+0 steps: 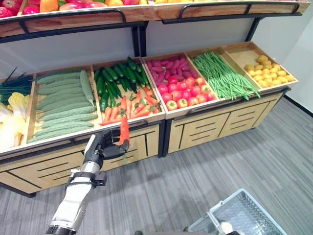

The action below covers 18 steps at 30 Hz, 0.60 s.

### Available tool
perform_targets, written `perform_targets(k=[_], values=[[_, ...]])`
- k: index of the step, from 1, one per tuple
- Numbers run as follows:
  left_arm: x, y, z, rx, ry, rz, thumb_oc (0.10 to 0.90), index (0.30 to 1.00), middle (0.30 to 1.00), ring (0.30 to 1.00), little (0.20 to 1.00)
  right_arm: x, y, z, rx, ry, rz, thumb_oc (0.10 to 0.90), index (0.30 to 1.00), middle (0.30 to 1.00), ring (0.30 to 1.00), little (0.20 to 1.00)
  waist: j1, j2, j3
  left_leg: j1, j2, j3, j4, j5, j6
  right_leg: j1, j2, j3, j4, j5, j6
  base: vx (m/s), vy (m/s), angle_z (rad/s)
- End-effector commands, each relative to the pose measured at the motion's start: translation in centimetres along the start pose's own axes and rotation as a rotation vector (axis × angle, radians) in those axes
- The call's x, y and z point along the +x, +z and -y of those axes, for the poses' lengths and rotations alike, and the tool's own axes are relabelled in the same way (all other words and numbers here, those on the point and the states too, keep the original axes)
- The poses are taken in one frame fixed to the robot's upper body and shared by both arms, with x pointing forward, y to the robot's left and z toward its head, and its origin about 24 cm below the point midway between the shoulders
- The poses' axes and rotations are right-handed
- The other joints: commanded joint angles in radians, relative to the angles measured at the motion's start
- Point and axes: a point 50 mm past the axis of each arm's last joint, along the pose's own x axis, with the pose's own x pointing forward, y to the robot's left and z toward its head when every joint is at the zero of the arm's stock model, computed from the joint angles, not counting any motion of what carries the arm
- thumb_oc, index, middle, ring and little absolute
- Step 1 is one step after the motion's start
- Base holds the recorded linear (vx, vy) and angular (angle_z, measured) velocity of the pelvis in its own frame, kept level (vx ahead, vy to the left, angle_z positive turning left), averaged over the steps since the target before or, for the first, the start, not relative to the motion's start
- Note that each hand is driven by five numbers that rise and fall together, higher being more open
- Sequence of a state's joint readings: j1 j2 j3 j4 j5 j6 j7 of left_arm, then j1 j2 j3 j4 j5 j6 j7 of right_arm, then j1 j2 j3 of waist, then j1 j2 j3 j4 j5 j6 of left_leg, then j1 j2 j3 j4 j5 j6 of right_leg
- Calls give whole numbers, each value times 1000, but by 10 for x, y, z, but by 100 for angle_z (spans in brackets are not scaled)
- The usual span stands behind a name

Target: Get the vegetables into the basket

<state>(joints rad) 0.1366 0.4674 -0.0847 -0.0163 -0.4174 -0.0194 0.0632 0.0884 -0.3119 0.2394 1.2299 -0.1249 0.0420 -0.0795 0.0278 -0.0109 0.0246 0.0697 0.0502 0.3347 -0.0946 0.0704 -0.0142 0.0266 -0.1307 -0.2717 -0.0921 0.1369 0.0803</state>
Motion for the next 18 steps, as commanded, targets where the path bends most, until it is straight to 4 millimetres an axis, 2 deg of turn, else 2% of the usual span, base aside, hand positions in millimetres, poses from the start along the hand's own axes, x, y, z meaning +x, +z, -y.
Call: perform_targets(k=[1,6,8,11,16,18], values=[[13,77,-3,0,-34,367,400,300,300,300,300,3,23,2,-21,13,61,400,300,300,300,300,0,-33,5,27,-11,-75,7,-116,14,53,-62,7,6,-58,74,-29,71,3],[13,82,-3,35,-45,384,400,300,300,300,300,2,24,4,-16,7,74,400,300,300,300,300,-7,-45,18,29,-35,-70,7,-134,40,31,-83,32,26,-26,92,-58,170,0],[14,85,-4,53,-26,398,400,300,300,300,300,2,24,5,-5,-1,76,400,300,300,300,300,-12,-46,33,30,-61,-62,7,-147,67,1,-103,66,48,14,106,-70,322,-9],[16,88,-3,57,-13,409,400,300,300,300,300,2,25,7,8,-11,79,400,300,300,300,300,-19,-43,55,38,-89,-55,7,-169,87,-28,-129,100,80,55,125,-67,316,-38],[21,92,-1,59,-12,426,400,300,300,300,300,2,26,12,38,-34,84,400,300,300,300,300,-31,-29,90,43,-111,-6,7,-190,106,-85,-162,90,124,133,142,-68,235,-29],[23,92,-3,59,4,422,400,300,300,300,300,2,29,13,59,-41,95,400,300,300,300,300,-36,-19,104,48,-100,23,7,-190,106,-111,-160,56,165,113,136,-61,137,-47]])
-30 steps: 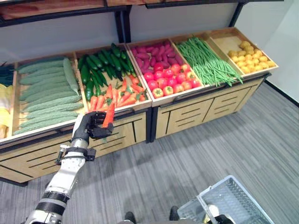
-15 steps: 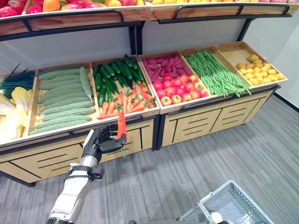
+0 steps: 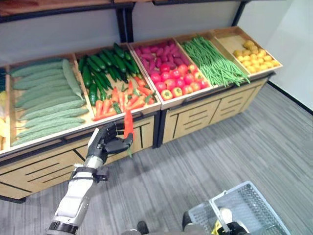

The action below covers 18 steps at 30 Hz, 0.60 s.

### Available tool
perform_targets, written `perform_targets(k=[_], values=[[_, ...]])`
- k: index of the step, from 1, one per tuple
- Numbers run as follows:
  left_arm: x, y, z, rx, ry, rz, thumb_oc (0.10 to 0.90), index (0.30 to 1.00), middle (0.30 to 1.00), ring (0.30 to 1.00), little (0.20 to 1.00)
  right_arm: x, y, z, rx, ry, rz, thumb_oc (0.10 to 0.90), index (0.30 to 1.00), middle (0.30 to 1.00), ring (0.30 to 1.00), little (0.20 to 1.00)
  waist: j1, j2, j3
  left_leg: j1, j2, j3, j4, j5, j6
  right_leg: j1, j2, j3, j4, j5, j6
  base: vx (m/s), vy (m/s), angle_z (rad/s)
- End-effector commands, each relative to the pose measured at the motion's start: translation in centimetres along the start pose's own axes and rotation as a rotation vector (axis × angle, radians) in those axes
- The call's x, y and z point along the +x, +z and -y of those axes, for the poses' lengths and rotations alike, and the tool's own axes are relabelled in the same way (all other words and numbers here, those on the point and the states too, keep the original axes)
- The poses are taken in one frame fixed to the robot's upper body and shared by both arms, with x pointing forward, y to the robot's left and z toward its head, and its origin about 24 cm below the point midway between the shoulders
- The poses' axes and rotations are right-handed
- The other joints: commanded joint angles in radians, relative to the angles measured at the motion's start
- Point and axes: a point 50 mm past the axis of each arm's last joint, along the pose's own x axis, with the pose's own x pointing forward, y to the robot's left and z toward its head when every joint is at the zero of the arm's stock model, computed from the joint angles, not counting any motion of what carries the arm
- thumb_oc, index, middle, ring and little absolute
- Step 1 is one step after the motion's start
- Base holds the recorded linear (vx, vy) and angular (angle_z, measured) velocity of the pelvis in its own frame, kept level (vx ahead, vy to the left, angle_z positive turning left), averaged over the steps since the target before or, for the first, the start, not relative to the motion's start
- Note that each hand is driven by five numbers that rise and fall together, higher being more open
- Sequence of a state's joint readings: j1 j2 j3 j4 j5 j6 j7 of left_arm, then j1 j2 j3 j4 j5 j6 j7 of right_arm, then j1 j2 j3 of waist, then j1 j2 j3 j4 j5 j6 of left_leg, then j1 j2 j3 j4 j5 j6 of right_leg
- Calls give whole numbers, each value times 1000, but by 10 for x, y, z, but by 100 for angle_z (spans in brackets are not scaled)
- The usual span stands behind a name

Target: Get the vegetables into the basket

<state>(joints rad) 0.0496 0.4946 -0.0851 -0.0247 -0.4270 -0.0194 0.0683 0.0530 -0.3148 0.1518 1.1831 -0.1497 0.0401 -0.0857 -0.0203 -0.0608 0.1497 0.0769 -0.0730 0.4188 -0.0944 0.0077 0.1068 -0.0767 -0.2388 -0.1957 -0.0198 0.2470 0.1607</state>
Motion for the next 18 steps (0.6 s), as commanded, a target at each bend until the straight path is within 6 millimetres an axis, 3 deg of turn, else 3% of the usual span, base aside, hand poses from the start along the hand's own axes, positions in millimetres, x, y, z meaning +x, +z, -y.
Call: perform_targets(k=[1,3,4,6,8,11,18], values=[[14,67,-7,52,32,329,400,300,300,300,300,0,7,-5,2,17,31,400,300,300,300,300,8,42,-13,51,35,-33,7,-127,-16,-11,-49,-68,151,-55,43,-32,85,-44],[14,67,-7,52,32,329,400,300,300,300,300,0,7,-5,2,17,31,400,300,300,300,300,8,42,-12,52,35,-33,7,-127,-17,-12,-50,-67,156,-59,43,-14,26,-58],[15,67,-8,53,36,324,400,300,300,300,300,0,6,-7,-2,22,26,400,300,300,300,300,5,50,-10,56,43,-12,7,-127,-19,-11,-40,-95,219,-128,22,-5,-2,-43],[15,68,-9,58,45,329,400,300,300,300,300,0,6,-8,-7,25,23,400,300,300,300,300,7,54,-11,58,47,12,7,-125,-19,0,-31,-125,270,-177,8,0,-37,-25],[11,69,-14,59,68,333,400,300,300,300,300,0,9,-10,-36,32,32,400,300,300,300,300,21,51,-26,54,46,55,7,-122,-31,71,-9,-173,179,-182,17,23,-129,-47],[8,67,-17,59,74,328,400,300,300,300,300,0,8,-9,-58,33,32,400,300,300,300,300,24,54,-41,54,53,81,7,-111,-44,99,13,-154,89,-166,25,36,-159,-71],[10,62,-9,26,57,315,400,300,300,300,300,-1,0,-6,-11,25,12,400,300,300,300,300,-8,63,-48,68,92,87,7,-78,-89,140,62,-138,20,-224,-7,50,-246,-17]])
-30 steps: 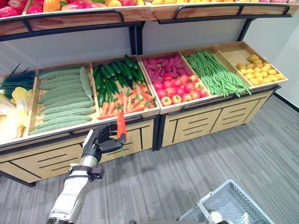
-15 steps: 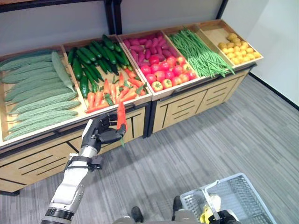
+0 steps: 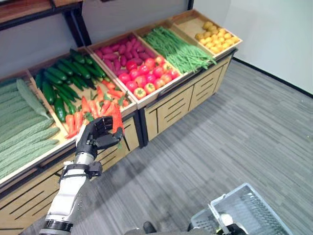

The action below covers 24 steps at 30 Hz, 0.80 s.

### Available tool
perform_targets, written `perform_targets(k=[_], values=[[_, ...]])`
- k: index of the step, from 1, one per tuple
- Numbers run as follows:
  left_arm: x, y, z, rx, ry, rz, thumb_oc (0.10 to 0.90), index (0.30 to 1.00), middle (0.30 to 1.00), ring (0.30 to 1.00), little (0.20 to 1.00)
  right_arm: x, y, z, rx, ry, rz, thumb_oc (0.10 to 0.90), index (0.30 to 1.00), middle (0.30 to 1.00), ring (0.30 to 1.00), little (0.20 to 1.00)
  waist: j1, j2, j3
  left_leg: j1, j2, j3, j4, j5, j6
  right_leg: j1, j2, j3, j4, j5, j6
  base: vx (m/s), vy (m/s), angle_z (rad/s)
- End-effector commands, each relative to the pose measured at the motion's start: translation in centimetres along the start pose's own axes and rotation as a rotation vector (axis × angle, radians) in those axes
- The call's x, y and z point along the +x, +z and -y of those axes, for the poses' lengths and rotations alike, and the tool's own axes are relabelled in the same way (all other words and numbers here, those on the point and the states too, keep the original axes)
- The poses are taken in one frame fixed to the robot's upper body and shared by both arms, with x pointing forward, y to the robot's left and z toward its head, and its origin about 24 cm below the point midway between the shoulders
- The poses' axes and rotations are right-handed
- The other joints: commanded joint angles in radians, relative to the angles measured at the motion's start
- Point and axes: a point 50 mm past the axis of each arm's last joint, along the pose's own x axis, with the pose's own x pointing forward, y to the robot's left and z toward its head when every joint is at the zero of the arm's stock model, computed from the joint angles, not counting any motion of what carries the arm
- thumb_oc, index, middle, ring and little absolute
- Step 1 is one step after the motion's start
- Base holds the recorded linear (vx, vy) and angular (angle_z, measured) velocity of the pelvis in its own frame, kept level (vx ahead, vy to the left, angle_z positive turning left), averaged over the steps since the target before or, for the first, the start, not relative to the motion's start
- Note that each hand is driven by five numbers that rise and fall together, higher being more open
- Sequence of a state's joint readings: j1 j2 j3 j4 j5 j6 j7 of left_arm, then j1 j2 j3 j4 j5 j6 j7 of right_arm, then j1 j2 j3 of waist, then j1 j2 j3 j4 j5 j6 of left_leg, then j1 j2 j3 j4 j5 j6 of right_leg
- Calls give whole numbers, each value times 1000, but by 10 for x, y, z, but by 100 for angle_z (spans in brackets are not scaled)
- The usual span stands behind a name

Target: Get the vegetables into the basket

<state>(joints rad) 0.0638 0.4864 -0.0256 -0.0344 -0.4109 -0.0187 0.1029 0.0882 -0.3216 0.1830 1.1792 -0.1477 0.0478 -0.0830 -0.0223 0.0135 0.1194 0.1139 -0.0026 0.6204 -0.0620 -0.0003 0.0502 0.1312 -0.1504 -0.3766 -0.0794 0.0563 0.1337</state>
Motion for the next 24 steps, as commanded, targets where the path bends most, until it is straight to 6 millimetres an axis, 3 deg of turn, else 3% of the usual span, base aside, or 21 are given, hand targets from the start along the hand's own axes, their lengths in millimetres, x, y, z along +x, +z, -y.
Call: perform_targets(k=[1,9,13,15,17,18,20,22,24], values=[[14,58,6,-1,-33,295,400,300,300,300,300,1,13,0,25,4,44,400,300,300,300,300,-11,-8,-18,32,30,-113,-25,-64,-40,-67,-19,44,79,-41,14,27,-163,-3],[18,54,24,-82,-99,278,400,300,300,300,300,2,6,9,63,-37,20,400,300,300,300,300,-48,13,1,35,105,-108,-7,-10,-101,-78,50,84,113,-112,-48,50,-298,-5],[16,54,34,-103,-185,270,400,300,300,300,300,2,4,19,79,-67,8,400,300,300,300,300,-59,11,26,-21,155,-119,152,-37,-122,-75,69,104,133,-143,-81,47,-261,-16],[15,58,35,-113,-206,284,400,300,300,300,300,2,5,26,92,-84,9,400,300,300,300,300,-51,9,48,-72,174,-186,267,-7,-141,-69,83,128,132,-151,-101,36,-185,-24],[14,60,35,-112,-213,295,400,300,300,300,300,3,8,30,98,-95,18,400,300,300,300,300,-36,11,57,-105,127,-321,278,4,-132,-75,85,159,122,-150,-96,8,12,-47],[13,61,33,-108,-203,304,400,300,300,300,300,3,10,31,103,-99,21,400,300,300,300,300,-24,9,56,-120,85,-397,240,-10,-105,-91,80,184,110,-132,-97,-6,107,-79],[12,62,30,-96,-188,312,400,300,300,300,300,4,15,33,94,-99,32,400,300,300,300,300,-11,8,59,-129,40,-513,185,-46,-85,-114,78,235,116,-117,-84,1,114,-97],[11,65,24,-66,-176,327,400,300,300,300,300,5,25,36,104,-98,53,400,300,300,300,300,-1,11,66,-139,13,-574,182,-82,-56,-156,91,304,162,-116,-75,29,218,-125],[9,66,25,-47,-200,328,400,300,300,300,300,5,26,36,128,-104,55,400,300,300,300,300,-5,16,67,-123,15,-533,171,-94,-39,-151,85,325,158,-111,-66,50,288,-97]])
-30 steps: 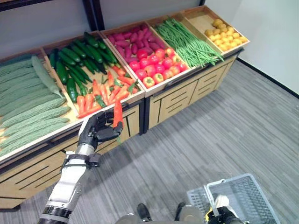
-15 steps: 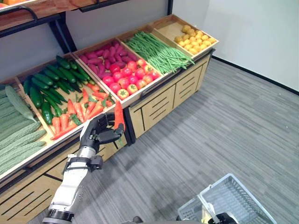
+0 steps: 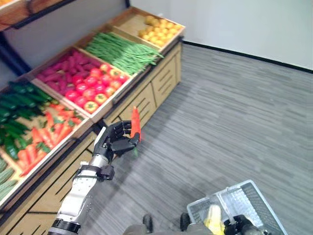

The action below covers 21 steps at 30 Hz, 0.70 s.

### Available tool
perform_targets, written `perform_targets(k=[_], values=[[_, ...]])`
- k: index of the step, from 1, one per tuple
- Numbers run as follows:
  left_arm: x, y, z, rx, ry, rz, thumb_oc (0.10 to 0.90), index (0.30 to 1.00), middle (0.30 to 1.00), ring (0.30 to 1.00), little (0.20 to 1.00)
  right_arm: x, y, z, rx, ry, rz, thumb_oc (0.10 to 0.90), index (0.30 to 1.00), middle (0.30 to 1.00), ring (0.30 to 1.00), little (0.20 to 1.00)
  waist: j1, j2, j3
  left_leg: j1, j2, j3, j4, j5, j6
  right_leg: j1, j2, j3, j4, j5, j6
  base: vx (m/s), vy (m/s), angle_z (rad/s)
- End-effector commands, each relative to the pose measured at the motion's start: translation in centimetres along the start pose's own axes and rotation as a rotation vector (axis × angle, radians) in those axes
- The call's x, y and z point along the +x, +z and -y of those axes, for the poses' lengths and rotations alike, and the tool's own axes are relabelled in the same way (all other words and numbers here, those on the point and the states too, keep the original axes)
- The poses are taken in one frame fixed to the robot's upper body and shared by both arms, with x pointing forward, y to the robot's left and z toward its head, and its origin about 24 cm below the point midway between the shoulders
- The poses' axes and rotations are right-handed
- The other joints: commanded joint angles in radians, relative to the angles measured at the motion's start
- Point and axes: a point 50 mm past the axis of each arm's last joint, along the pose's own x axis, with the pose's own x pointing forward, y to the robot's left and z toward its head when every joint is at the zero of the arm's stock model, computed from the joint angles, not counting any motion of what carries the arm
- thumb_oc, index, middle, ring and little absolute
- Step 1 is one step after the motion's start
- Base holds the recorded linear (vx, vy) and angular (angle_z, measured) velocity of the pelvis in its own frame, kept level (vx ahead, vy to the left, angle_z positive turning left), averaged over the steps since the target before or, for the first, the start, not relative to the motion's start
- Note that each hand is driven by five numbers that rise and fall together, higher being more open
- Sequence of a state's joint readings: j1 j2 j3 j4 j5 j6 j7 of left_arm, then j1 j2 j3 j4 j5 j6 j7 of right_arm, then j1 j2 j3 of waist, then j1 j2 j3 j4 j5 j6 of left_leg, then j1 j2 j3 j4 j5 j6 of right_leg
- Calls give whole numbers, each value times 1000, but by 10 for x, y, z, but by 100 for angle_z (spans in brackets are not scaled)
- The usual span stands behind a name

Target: Get the vegetables into the basket

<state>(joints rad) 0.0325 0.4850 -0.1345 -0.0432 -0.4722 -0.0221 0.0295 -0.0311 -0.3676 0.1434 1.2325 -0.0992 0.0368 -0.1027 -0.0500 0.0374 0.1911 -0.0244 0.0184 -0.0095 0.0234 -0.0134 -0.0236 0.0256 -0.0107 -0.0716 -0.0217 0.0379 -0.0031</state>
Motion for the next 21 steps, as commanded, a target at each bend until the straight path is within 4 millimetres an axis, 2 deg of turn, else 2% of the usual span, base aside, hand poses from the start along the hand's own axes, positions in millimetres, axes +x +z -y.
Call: perform_targets(k=[1,7,12,13,15,16,17,18,19,21], values=[[5,69,-2,65,-38,336,400,300,300,300,300,-1,-2,0,67,-8,7,400,300,300,300,300,20,-6,-4,20,-10,110,85,-88,42,-45,-59,27,100,-90,74,42,298,-56],[4,77,-10,113,-15,354,400,300,300,300,300,-1,12,-6,61,-6,52,400,300,300,300,300,19,-10,0,51,-32,196,87,-134,85,-76,-73,117,120,-68,116,6,283,-44],[5,76,-11,122,-19,344,400,300,300,300,300,-1,11,-10,76,7,41,400,300,300,300,300,21,-18,12,62,-43,259,117,-172,114,-108,-75,175,148,-45,144,-35,230,-55],[6,76,-9,120,-30,342,400,300,300,300,300,-1,11,-10,67,10,42,400,300,300,300,300,15,-23,20,59,-45,281,148,-192,125,-118,-74,200,150,-31,155,-97,284,-48],[9,76,-6,115,-45,342,400,300,300,300,300,-1,12,-7,23,6,46,400,300,300,300,300,3,-33,34,50,-46,326,156,-201,136,-147,-72,238,133,49,190,-110,204,-43],[9,76,-6,115,-45,342,400,300,300,300,300,-1,12,-7,24,5,46,400,300,300,300,300,5,-33,34,50,-46,328,156,-201,136,-147,-71,240,131,50,190,-85,135,-102],[10,75,-10,124,-37,336,400,300,300,300,300,0,11,-6,14,2,41,400,300,300,300,300,0,-32,40,54,-42,358,125,-199,133,-172,-73,225,115,119,217,-83,96,-97],[10,76,-12,133,-29,334,400,300,300,300,300,-1,9,-7,19,5,35,400,300,300,300,300,6,-33,43,55,-31,385,107,-187,129,-185,-82,181,113,127,216,-116,115,-84],[9,76,-14,138,-23,333,400,300,300,300,300,-1,6,-9,26,9,25,400,300,300,300,300,18,-27,45,60,-19,410,85,-174,123,-192,-105,88,127,104,202,-94,29,-63],[10,76,-15,139,-21,330,400,300,300,300,300,-2,-1,-13,21,20,6,400,300,300,300,300,10,-18,46,77,-13,413,45,-150,113,-182,-129,12,163,73,184,-46,19,-102]])
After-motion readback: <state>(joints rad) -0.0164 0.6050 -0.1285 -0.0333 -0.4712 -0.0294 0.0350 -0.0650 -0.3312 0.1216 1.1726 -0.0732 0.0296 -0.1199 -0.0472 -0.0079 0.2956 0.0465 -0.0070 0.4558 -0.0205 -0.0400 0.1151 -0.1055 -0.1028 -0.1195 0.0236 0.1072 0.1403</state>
